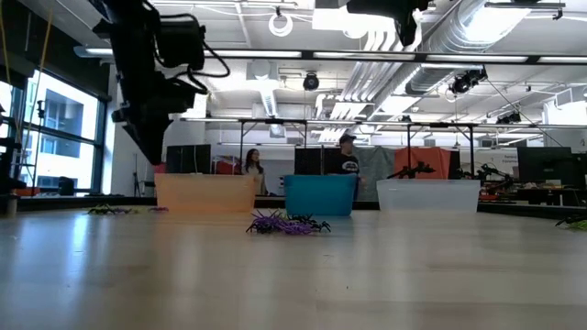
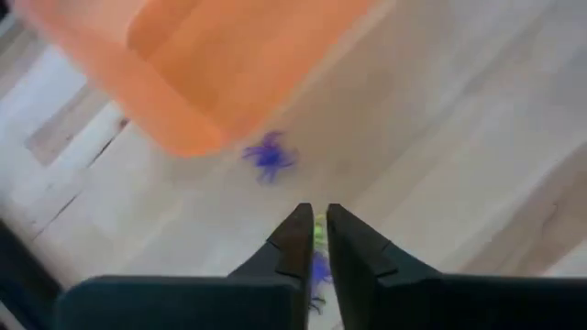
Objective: Sort Halloween decoration
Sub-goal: Put the purple spider toy into the blue bin
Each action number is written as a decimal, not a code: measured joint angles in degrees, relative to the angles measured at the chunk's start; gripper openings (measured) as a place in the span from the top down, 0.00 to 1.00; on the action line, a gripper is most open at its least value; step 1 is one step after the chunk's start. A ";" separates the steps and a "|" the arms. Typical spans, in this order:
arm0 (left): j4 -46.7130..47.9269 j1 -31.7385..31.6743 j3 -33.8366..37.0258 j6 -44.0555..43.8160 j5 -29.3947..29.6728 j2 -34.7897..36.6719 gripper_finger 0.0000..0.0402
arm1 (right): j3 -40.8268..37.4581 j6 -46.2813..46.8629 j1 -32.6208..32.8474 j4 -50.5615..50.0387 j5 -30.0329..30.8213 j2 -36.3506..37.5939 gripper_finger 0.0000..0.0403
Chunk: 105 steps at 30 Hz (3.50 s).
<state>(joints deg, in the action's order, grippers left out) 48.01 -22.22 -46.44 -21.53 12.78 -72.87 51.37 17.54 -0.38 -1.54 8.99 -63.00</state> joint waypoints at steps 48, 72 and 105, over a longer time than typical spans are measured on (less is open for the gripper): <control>-33.27 -2.79 16.75 -19.38 6.29 -10.63 0.59 | 0.00 4.09 0.00 0.04 5.01 0.00 1.00; -27.44 -2.29 17.15 -17.22 -0.56 3.48 1.00 | 0.00 4.42 0.00 0.04 5.01 0.00 1.00; -3.02 0.80 -4.17 9.11 -6.71 -15.82 0.50 | 0.00 3.62 0.00 0.03 7.57 -0.07 1.00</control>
<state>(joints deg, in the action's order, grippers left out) 44.99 -21.42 -50.60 -12.42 6.08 -88.69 51.37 21.16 -0.38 -1.52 16.56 -63.07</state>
